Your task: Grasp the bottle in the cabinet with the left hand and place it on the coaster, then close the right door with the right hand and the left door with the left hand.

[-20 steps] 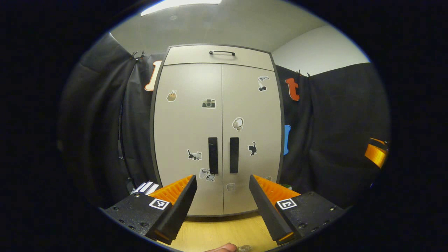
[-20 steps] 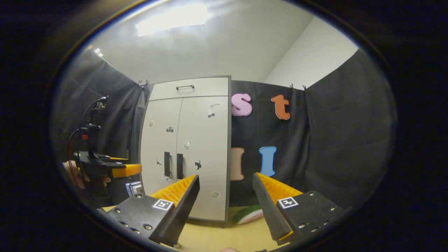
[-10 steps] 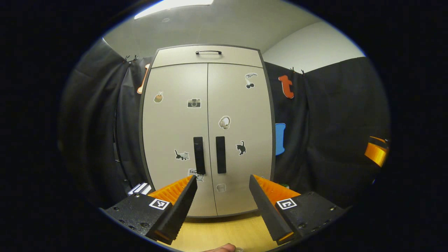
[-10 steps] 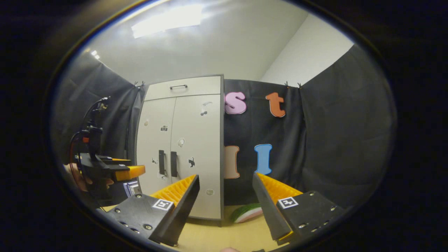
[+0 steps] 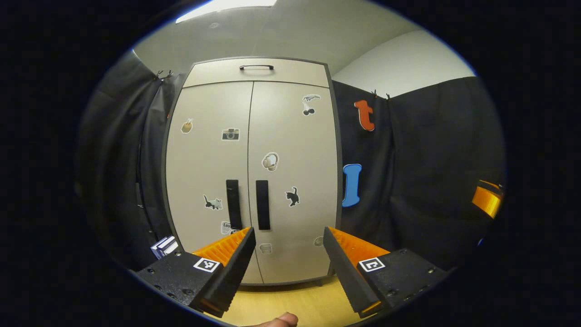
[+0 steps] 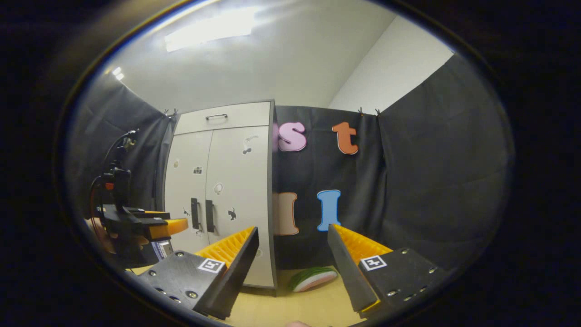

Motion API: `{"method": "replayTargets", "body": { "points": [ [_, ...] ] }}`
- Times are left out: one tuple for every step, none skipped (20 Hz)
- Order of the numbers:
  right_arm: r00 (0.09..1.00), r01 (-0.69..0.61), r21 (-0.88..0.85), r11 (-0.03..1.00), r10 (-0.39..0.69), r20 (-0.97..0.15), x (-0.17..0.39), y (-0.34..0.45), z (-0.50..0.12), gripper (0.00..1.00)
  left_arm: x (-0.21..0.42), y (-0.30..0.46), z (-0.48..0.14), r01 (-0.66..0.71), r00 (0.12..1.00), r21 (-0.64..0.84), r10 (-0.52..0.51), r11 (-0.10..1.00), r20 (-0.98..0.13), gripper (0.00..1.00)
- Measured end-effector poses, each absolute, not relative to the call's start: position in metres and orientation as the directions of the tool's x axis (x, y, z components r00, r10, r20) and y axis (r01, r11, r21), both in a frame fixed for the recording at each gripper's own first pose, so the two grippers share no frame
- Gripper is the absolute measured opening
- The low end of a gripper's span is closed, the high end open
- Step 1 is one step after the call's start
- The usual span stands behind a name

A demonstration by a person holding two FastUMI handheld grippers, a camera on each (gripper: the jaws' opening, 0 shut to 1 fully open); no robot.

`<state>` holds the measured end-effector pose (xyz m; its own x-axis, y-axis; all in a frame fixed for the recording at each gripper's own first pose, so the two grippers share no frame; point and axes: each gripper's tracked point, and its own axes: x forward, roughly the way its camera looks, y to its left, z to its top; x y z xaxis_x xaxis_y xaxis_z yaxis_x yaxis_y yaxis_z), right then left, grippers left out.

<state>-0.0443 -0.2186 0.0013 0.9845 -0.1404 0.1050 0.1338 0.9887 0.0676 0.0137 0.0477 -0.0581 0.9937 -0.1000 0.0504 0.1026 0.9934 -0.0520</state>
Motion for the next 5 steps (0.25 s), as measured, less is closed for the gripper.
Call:
{"method": "replayTargets", "body": {
  "points": [
    [0.984, 0.139, 0.063, 0.988, -0.146, 0.107, -0.046, -0.222, 0.002, 0.90, 0.017, 0.043, -0.058, 0.110, 0.993, -0.059, -0.107, 0.992, 0.055, 0.95],
    [0.983, 0.142, 0.057, 0.988, -0.147, 0.110, -0.047, -0.225, 0.001, 0.90, 0.020, 0.034, -0.058, 0.121, 0.991, -0.066, -0.117, 0.990, 0.057, 0.95],
    [0.983, 0.144, 0.053, 0.988, -0.149, 0.111, -0.048, -0.229, -0.001, 0.90, 0.021, 0.026, -0.061, 0.131, 0.990, -0.070, -0.128, 0.989, 0.053, 0.95],
    [0.983, 0.144, 0.054, 0.988, -0.150, 0.109, -0.046, -0.233, -0.004, 0.90, 0.023, 0.018, -0.061, 0.138, 0.989, -0.073, -0.134, 0.988, 0.054, 0.96],
    [0.984, 0.145, 0.057, 0.988, -0.150, 0.099, -0.043, -0.237, -0.009, 0.93, 0.025, 0.011, -0.062, 0.140, 0.989, -0.071, -0.136, 0.988, 0.062, 0.96]
  ]
}}
